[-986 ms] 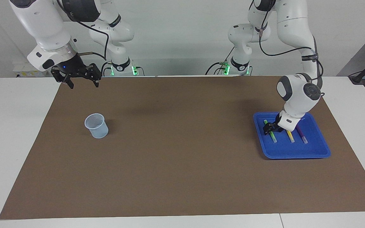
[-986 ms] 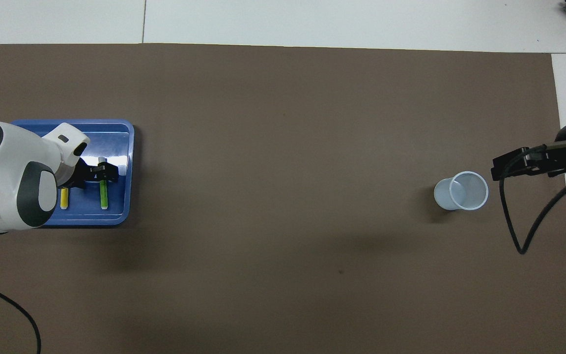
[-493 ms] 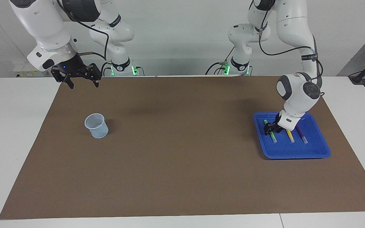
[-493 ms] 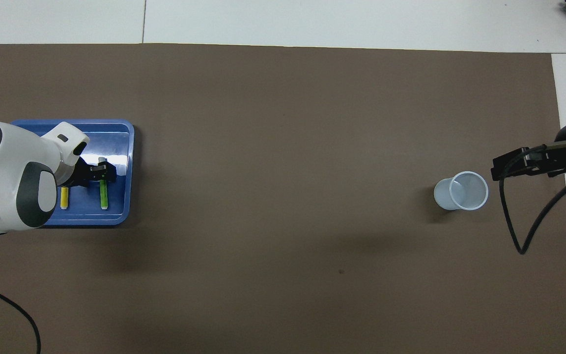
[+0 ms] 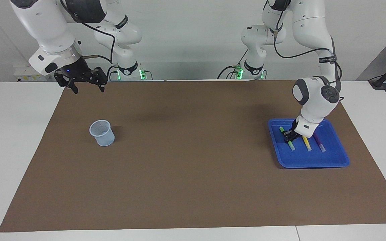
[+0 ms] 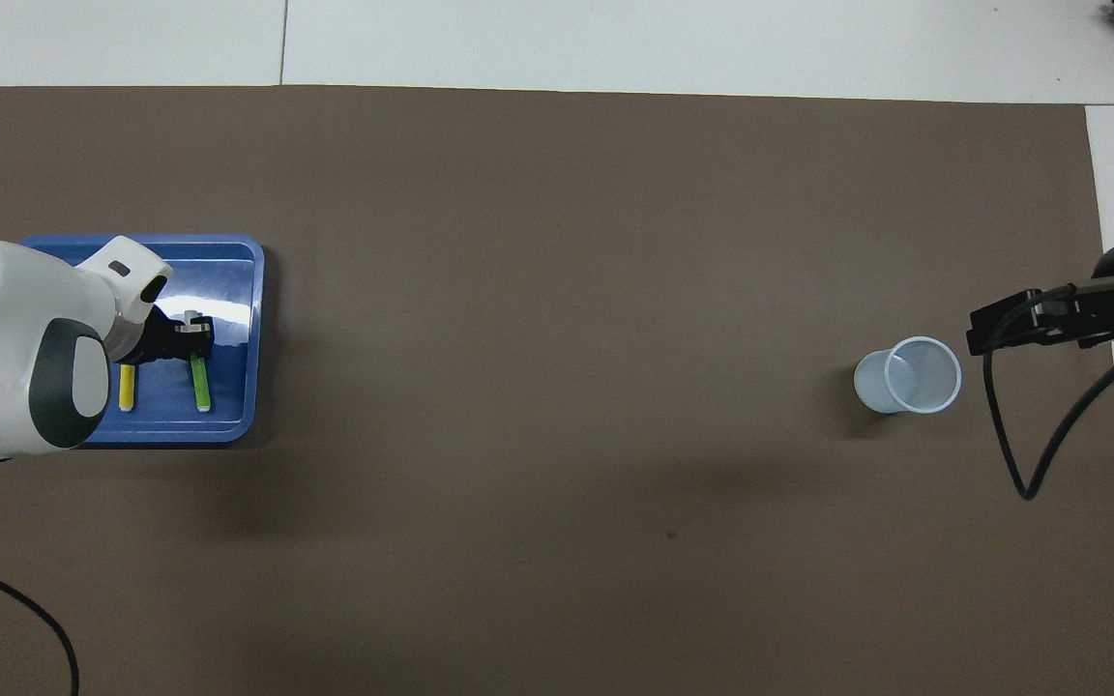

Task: Transfer and insert pens with both arms
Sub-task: 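Reach the left gripper down to the green pen in the tray, then grasp the green pen with the left gripper and lift it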

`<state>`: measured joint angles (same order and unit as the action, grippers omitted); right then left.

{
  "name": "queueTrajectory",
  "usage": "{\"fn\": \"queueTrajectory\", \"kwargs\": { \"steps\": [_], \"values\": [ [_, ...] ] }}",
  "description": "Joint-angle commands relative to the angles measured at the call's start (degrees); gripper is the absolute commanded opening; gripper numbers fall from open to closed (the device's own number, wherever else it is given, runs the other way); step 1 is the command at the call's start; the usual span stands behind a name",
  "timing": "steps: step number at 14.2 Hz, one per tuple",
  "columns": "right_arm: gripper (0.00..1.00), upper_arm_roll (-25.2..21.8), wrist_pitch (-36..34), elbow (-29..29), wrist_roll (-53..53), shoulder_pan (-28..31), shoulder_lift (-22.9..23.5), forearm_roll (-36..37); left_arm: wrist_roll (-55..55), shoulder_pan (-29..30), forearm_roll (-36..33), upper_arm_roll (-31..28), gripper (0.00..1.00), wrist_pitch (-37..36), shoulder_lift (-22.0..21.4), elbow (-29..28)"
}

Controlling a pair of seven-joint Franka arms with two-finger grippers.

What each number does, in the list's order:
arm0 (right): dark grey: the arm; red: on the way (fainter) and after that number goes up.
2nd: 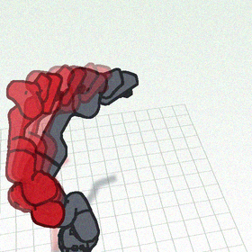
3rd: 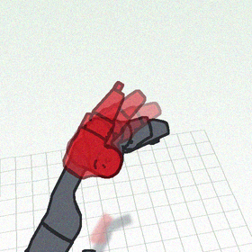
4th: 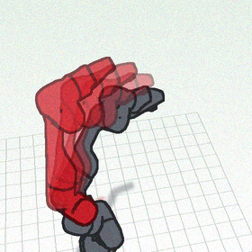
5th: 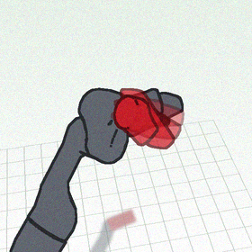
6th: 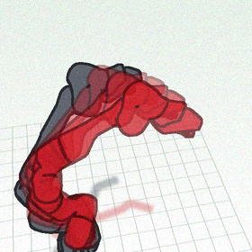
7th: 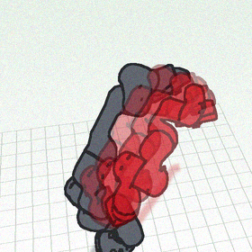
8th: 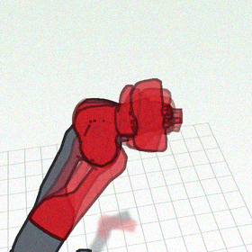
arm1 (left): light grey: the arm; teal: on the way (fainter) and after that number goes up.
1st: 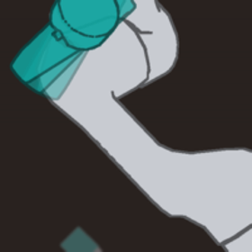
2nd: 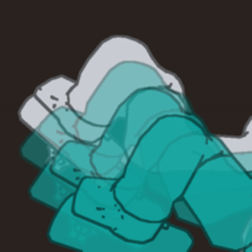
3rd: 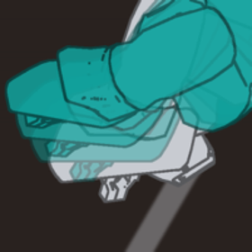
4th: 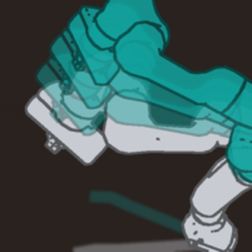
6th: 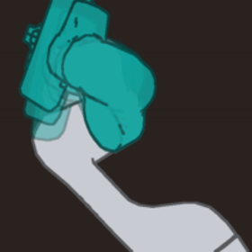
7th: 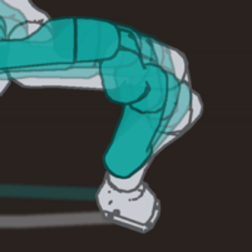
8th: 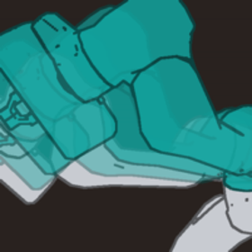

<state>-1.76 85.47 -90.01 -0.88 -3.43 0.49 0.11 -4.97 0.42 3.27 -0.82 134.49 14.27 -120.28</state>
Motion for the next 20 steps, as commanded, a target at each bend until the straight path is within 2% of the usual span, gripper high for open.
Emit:
{"fn": "queueTrajectory", "kwargs": {
  "steps": [1,2,3,10,15,17,20],
  "values": [
    [1.0,-0.08,-0.39,-0.17,-0.53,0.44,-0.58,-1.34,-1.8,-0.68,0.51,-0.05,0.07,4.63,0.23,-2.93],
    [1.0,-0.08,-0.39,-0.17,-0.53,0.44,-0.58,-1.34,-1.8,-0.86,0.51,-0.05,0.01,5.43,0.14,-3.46],
    [1.0,-0.08,-0.48,-0.17,-0.53,0.44,-0.58,-1.34,-1.8,-0.86,0.51,-0.05,0.0,5.43,0.14,-3.47],
    [1.0,-0.08,-0.39,-0.17,-0.53,0.44,-0.58,-1.34,-1.63,-0.77,0.51,-0.05,0.0,3.59,0.05,-1.45],
    [1.0,-0.08,-0.48,-0.17,-0.53,0.44,-0.58,-1.34,-2.24,0.11,0.51,-0.14,0.0,-7.03,-1.09,6.36],
    [1.0,-0.08,-0.39,-0.08,-0.44,0.44,-0.58,-1.34,-4.08,0.11,0.51,-0.14,0.0,-10.2,-2.58,7.86],
    [1.0,-0.08,-0.39,-0.17,-0.53,0.44,-0.58,-1.34,-12.04,-0.07,0.51,-0.14,0.0,-14.24,-5.74,9.53]
  ]
}}
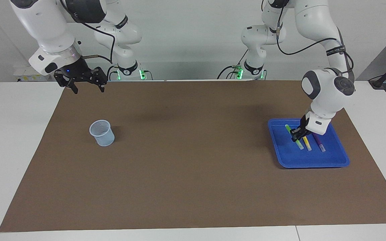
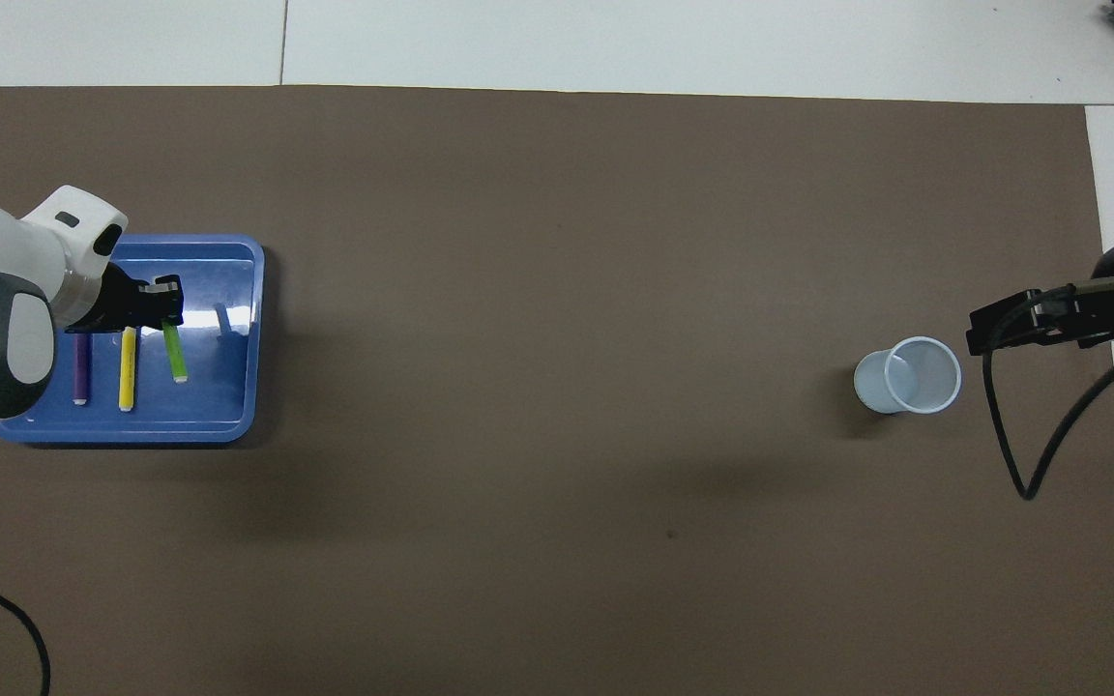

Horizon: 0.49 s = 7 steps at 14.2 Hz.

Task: Transfer and insert pens with both arms
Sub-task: 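Grasp the green pen with the left gripper and lift it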

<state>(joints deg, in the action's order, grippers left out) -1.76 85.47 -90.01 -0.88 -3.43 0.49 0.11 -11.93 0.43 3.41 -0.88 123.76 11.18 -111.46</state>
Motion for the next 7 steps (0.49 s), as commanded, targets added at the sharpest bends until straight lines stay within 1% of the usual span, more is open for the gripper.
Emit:
{"fn": "queueTrajectory", "kwargs": {
  "steps": [1,4,5,7],
  "values": [
    [1.0,-0.08,-0.39,-0.17,-0.53,0.44,-0.58,-1.34,-8.6,-0.25,0.37,-0.08,0.0,-5.27,-3.43,1.85],
    [1.0,-0.08,-0.39,-0.17,-0.53,0.44,-0.58,-1.34,-19.32,-0.78,-0.16,0.18,0.0,-11.68,-4.23,7.11],
    [1.0,-0.08,-0.39,-0.17,-0.53,0.44,-0.58,-1.34,-22.93,-0.86,-0.25,0.44,0.0,-12.57,-4.67,8.18],
    [1.0,-0.26,-0.39,-0.08,-0.27,0.7,-0.58,-1.34,-30.31,-1.56,-0.25,0.97,0.0,-12.58,-6.07,8.36]
  ]
}}
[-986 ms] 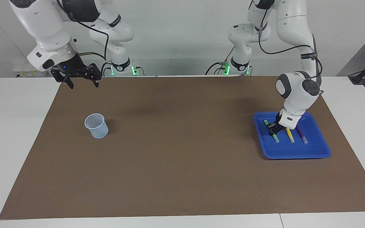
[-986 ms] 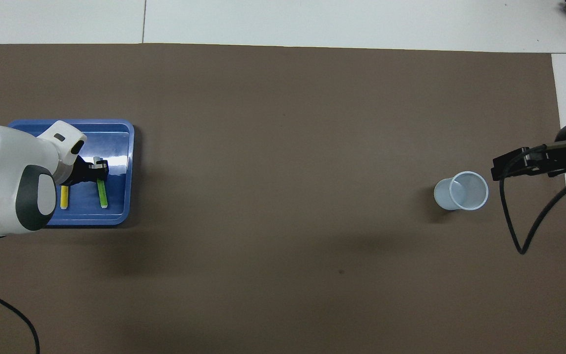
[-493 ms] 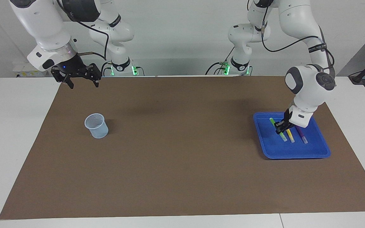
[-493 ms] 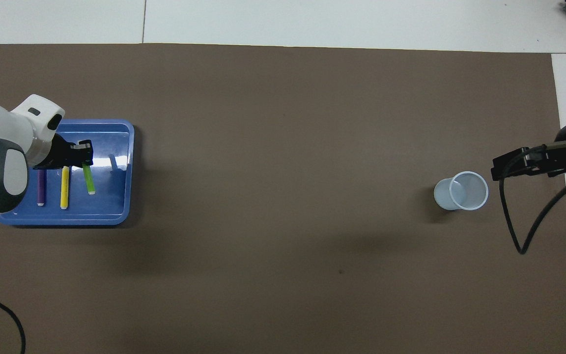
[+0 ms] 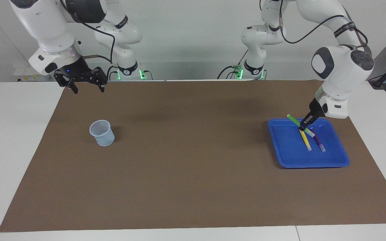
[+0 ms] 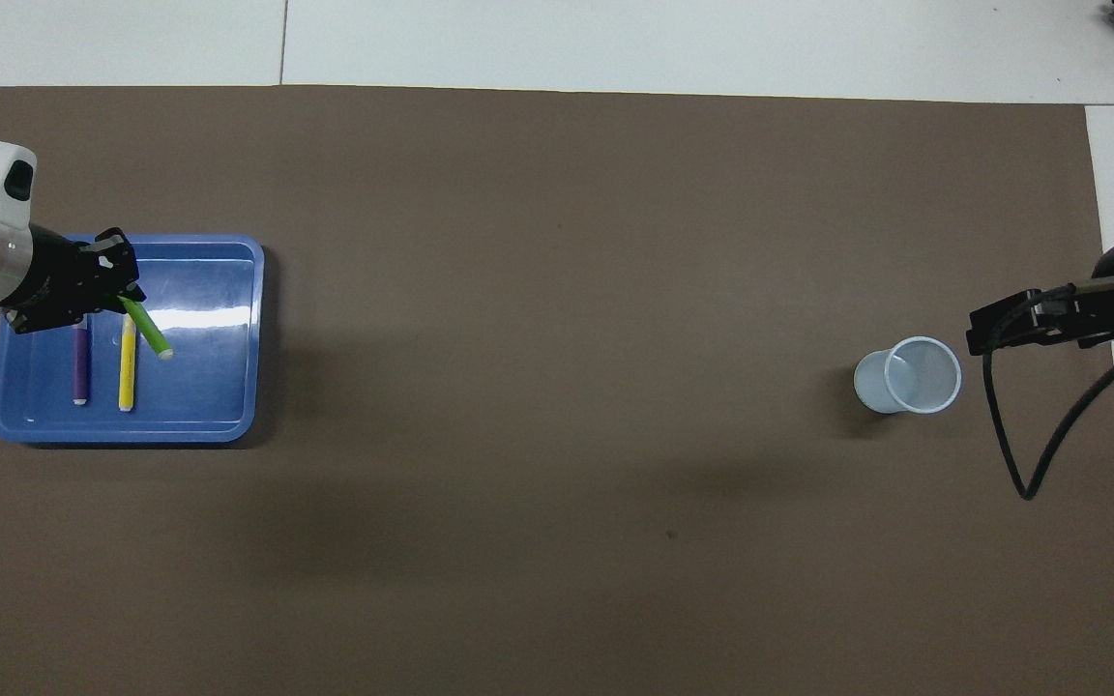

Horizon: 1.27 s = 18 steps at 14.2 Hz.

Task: Transfer and insert pens with both arms
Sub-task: 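Grasp the green pen with the left gripper and lift it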

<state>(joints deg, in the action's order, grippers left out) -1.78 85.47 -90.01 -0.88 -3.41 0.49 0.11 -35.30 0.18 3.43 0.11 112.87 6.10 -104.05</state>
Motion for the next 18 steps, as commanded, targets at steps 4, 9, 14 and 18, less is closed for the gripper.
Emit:
{"fn": "queueTrajectory", "kwargs": {
  "steps": [4,9,14,18],
  "values": [
    [1.0,-0.33,-0.3,-0.26,-0.27,2.45,-1.46,-1.34,-26.0,-5.18,-0.18,0.07,0.0,-0.81,-4.42,0.95],
    [1.0,0.46,5.49,-0.78,-0.88,1.31,-1.28,-1.34,-47.62,-9.93,-0.09,0.16,0.0,-0.72,-8.29,1.04],
    [1.0,1.69,11.55,-5.6,-0.18,1.31,-2.59,-10.02,-62.67,-15.46,-0.09,0.16,0.0,-1.59,-11.54,0.86],
    [1.0,1.78,15.25,-8.34,8.33,-0.01,-3.39,-24.96,-69.8,-20.13,-0.18,0.86,0.0,-6.16,-13.21,0.77]
  ]
}}
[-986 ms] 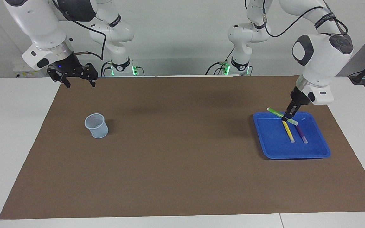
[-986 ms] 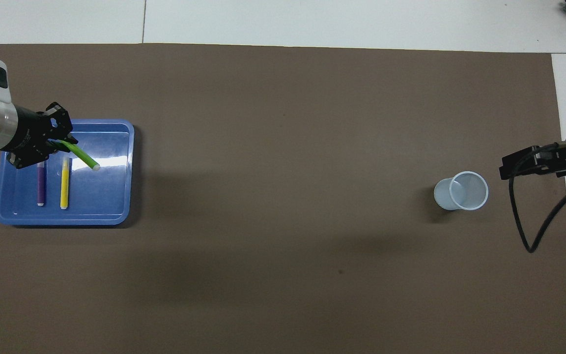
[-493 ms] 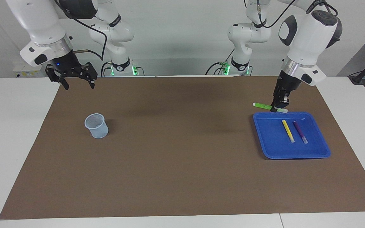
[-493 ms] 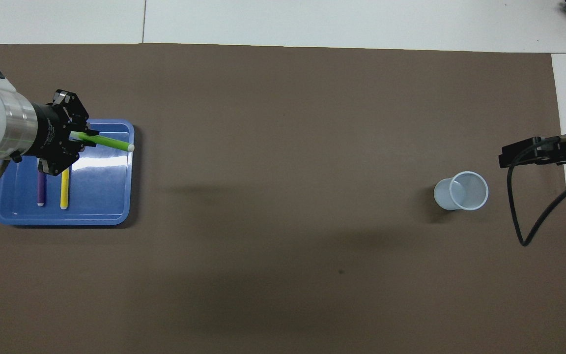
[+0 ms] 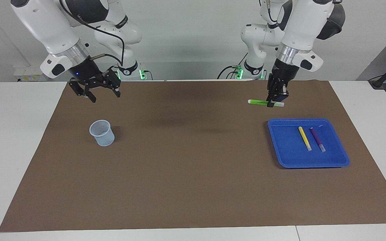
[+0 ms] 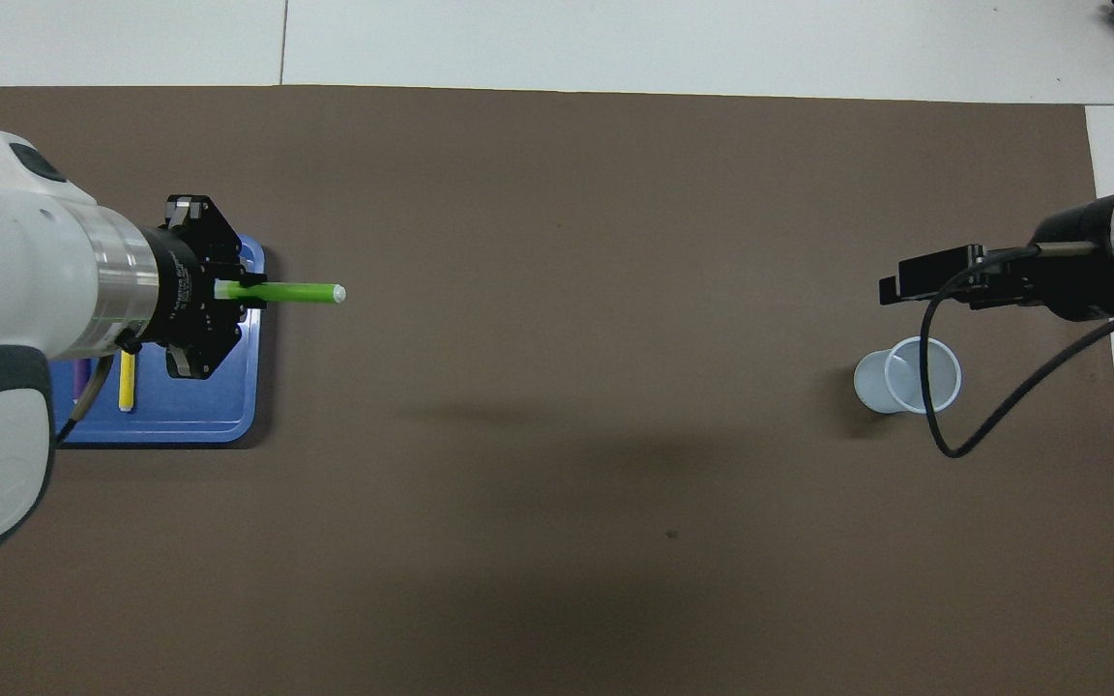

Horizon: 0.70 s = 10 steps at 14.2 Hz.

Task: Transfer and insert pens with both arms
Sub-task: 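Carry the green pen toward the right gripper while the right gripper approaches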

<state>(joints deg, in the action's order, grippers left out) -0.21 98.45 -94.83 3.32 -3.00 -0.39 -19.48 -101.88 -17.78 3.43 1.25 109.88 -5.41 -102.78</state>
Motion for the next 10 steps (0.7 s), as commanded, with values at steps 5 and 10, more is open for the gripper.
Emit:
{"fn": "queueTrajectory", "kwargs": {
  "steps": [5,10],
  "values": [
    [1.0,0.12,4.46,-3.61,4.77,-6.22,-2.68,-11.89,-11.05,-2.34,-0.27,4.28,0.0,-7.48,-3.99,-0.49],
    [1.0,0.21,17.56,-6.68,4.94,-12.64,-2.16,-11.89,-18.52,-2.34,-0.27,8.5,0.0,-8.89,-5.22,-1.02]
  ]
}}
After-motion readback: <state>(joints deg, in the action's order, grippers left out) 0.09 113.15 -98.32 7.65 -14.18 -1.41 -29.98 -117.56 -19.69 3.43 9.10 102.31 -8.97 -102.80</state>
